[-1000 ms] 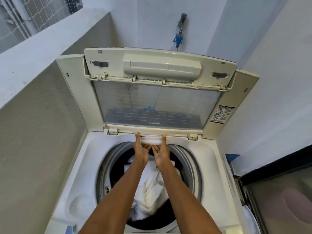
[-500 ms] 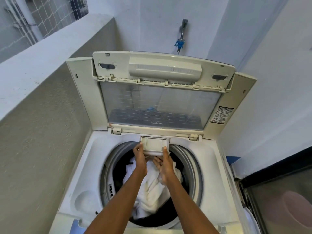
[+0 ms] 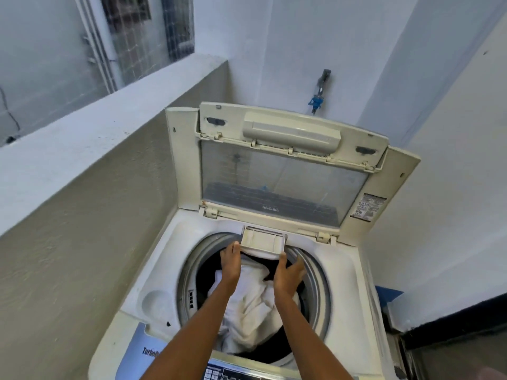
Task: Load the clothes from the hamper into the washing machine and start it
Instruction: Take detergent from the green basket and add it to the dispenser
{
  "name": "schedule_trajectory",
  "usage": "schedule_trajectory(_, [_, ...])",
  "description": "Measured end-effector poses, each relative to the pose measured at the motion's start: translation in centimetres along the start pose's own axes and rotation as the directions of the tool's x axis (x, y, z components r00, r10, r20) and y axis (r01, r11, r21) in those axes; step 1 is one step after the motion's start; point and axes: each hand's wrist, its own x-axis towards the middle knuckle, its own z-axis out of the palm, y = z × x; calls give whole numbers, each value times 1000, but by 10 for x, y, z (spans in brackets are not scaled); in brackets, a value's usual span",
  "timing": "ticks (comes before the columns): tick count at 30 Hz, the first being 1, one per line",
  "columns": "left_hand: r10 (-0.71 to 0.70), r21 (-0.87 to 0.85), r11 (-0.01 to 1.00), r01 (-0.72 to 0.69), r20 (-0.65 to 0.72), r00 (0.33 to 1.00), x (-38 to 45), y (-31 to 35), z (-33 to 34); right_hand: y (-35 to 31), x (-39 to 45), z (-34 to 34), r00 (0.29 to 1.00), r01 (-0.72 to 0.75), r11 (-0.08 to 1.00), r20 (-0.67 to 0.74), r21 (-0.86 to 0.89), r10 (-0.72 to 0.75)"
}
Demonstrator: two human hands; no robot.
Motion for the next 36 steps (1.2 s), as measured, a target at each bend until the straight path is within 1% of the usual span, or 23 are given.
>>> schedule_trajectory(1, [52, 18, 998, -52, -18, 998, -6, 4, -4, -3, -5, -3, 992, 127, 989, 10, -74, -126])
schedule_trajectory(2, [101, 45, 994, -100, -42, 994, -11, 8, -9, -7, -13, -5, 965, 263, 956, 50, -132, -259])
schedule_trajectory(4, [153, 96, 985, -145, -85, 984, -24, 20, -17, -16, -28, -5, 866, 497, 840, 183, -216, -466])
schedule_trajectory(6, [236, 112, 969, -221, -150, 960, -42, 30, -26, -27, -49, -7, 717, 693, 677, 333, -247, -612])
schedule_trajectory(8, [343, 102, 939, -329, -191, 920, -71, 45, -35, -38, -73, -10, 529, 843, 510, 428, -169, -733])
schedule_trajectory(9, [400, 113, 916, -384, -198, 895, -86, 52, -39, -42, -85, -14, 456, 882, 458, 448, -113, -769])
schedule_trajectory(10, [463, 136, 886, -443, -210, 861, -106, 57, -47, -46, -100, -20, 383, 912, 408, 456, -49, -803])
schedule_trajectory(11, [509, 169, 860, -482, -210, 835, -122, 62, -57, -49, -113, -24, 332, 930, 369, 447, -5, -831])
schedule_trajectory(12, [544, 196, 838, -510, -214, 811, -133, 65, -66, -53, -123, -26, 301, 938, 345, 428, 28, -852])
schedule_trajectory(14, [611, 235, 792, -564, -277, 742, -165, 75, -90, -64, -151, -33, 247, 942, 318, 412, 111, -877])
schedule_trajectory(17, [680, 309, 731, -608, -402, 613, -225, 97, -131, -86, -211, -43, 107, 939, 223, 392, 263, -914])
schedule_trajectory(20, [725, 393, 677, -622, -500, 473, -279, 126, -170, -118, -280, -52, 37, 899, 193, 373, 393, -927])
schedule_trajectory(23, [754, 466, 627, -624, -565, 336, -328, 158, -210, -150, -350, -63, -67, 823, 149, 353, 549, -933])
schedule_trajectory(25, [761, 520, 607, -600, -598, 252, -354, 178, -232, -169, -386, -70, -118, 798, 106, 326, 593, -938])
schedule_trajectory(27, [775, 615, 604, -507, -602, 192, -376, 192, -254, -181, -415, -72, -159, 785, 69, 308, 616, -938])
schedule_trajectory(29, [787, 708, 608, -358, -598, 153, -391, 198, -281, -190, -438, -69, -185, 786, 58, 323, 616, -928])
schedule_trajectory(30, [791, 747, 607, -271, -598, 126, -397, 199, -296, -193, -449, -66, -204, 791, 59, 353, 609, -913])
schedule_trajectory(31, [795, 775, 605, -181, -598, 97, -404, 198, -310, -195, -459, -64, -233, 803, 54, 395, 594, -889])
schedule_trajectory(32, [799, 794, 601, -94, -597, 72, -409, 197, -324, -197, -467, -61, -272, 818, 27, 428, 574, -862])
schedule_trajectory(33, [802, 802, 597, -17, -595, 61, -415, 196, -337, -198, -475, -57, -314, 834, -16, 451, 552, -835])
schedule_trajectory(34, [798, 802, 596, 52, -598, 78, -418, 196, -350, -198, -480, -54, -343, 850, -56, 470, 524, -813])
schedule_trajectory(35, [773, 784, 609, 125, -621, 129, -420, 196, -363, -200, -485, -50, -352, 867, -79, 495, 491, -794])
schedule_trajectory(36, [732, 759, 623, 190, -651, 202, -422, 198, -376, -201, -490, -47, -342, 888, -83, 530, 452, -776])
